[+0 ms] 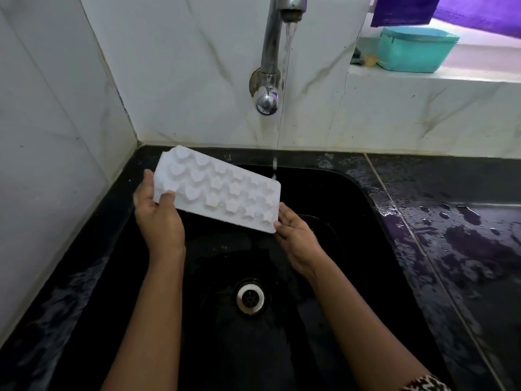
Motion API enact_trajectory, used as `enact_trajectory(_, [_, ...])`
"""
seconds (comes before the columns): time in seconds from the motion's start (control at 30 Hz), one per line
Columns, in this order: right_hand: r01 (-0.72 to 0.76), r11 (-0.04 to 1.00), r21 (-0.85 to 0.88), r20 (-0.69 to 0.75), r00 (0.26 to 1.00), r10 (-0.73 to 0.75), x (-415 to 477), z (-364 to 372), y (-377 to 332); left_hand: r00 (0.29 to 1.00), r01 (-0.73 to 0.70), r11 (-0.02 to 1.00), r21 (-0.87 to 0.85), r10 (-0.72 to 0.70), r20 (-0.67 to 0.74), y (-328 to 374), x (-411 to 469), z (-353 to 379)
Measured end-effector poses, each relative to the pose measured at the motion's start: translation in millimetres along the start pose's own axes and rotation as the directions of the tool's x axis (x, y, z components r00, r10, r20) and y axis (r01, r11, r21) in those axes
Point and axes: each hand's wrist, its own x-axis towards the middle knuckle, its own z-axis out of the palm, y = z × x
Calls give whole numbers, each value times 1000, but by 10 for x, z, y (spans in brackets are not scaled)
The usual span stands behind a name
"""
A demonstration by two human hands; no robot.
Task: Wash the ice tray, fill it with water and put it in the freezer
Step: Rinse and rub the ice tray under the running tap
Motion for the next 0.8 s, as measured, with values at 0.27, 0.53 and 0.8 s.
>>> enact_trajectory(0.27, [163, 986, 24, -201, 967, -155, -28, -169, -263, 978, 181, 970, 161, -194, 74, -248, -73, 39])
enact_trajectory(0.53, [412, 911, -10, -402, 833, -380, -102, -633, -488, 701, 644, 758, 107, -640, 315, -484, -588, 362])
enact_trajectory(0.8, [471, 880, -70, -427, 783, -453, -100, -731, -429, 557, 824, 530, -198, -695, 455, -514, -548, 353])
